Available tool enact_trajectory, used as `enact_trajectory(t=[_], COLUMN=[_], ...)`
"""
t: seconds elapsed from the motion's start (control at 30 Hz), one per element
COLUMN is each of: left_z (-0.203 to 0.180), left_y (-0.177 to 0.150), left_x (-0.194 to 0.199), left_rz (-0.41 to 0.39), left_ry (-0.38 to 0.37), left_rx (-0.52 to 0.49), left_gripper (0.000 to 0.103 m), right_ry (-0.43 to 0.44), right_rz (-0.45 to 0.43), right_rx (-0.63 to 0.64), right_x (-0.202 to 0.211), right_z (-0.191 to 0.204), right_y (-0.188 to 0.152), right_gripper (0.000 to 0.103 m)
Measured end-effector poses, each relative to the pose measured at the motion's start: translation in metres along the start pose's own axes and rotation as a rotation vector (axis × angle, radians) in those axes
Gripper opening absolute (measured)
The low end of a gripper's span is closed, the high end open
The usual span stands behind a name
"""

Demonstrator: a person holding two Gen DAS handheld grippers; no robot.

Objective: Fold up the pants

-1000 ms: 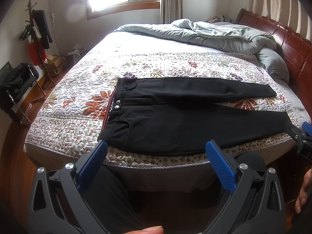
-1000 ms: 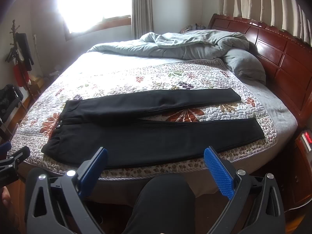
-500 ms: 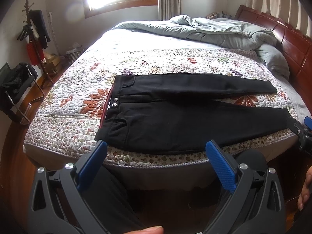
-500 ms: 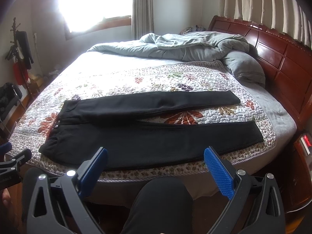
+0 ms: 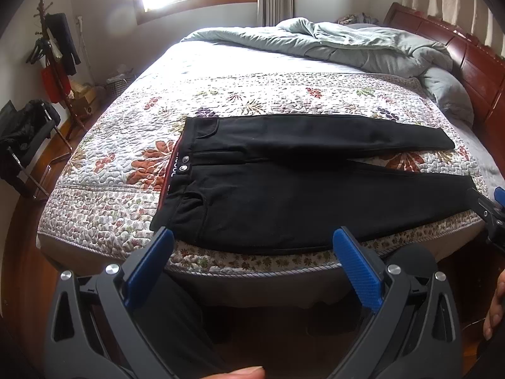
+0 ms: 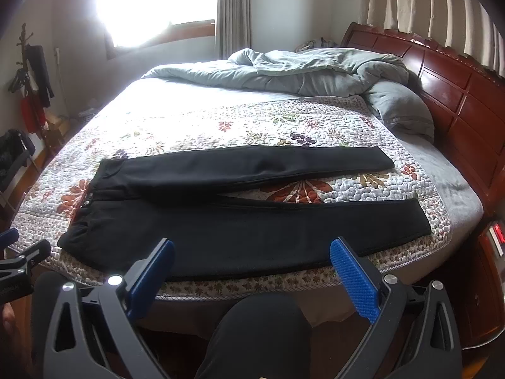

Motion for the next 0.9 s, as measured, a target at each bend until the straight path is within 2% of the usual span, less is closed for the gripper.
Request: enact_trajectory(t=[0.23,0.43,0.5,0.6,0.63,0.67,0.73,0.8,0.9], left_z=[0.002,-0.006,-0.002,0.010,0.015,0.019,0.031,0.048,0.080], left_y=[0.007,0.011,0.015,0.024,0.029,0.035,0.047,0.061,0.095], left_x=[-0.012,-0.040,-0.052,-0.070,-0.075,-0.082,-0.100,-0.123,-0.158], left_rz=[0.019,0.074,0.101,0.135,0.133,0.129,0.144,0.186,0.245], left_ry=[-0.019,-0.132,-0.161,-0.179,-0.186,-0.183,-0.138,-0.123,-0.155], left_rx=[-0.003,-0.107,-0.130,-0.146,-0.155,-0.175,-0.214,-0.230,-0.206], left_gripper=[0.100,0.100,0.100,0.100,0.100,0.100,0.100,0.100,0.100], right_ry=[-0.009,0.023,0.093,0.231,0.227,0.187,0.150,0.164,0.206], right_rz=[0.018,0.042,0.066,0.052,0.066,0.092,0.106,0.110,0.155], right_rx=[0.027,0.102,0.163,0.279,0.322,0.377,0.443,0.504,0.603], right_x=[-0.013,-0.034,-0.047,-0.061,-0.069,-0.084,-0.105,-0.123,-0.163], right_z=[0.007,0.021,0.034,0.058,0.062,0.065,0.068,0.071,0.072], right_y=[0.006,0.018,0.025,0.036,0.038,0.042,0.055,0.074,0.114], right_gripper=[0.099,0.099,0.099,0.099,0.099,0.099,0.099,0.099,0.099])
Point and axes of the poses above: each gripper's, at about its wrist camera, not at the fingertips, and x roughly against the way its jaws point, z to its left, y to its top, the point moved 10 cm from there along -x, roughly the way its jaws point, and after that the axes turned 12 degrees about z, right-handed, at the moved point
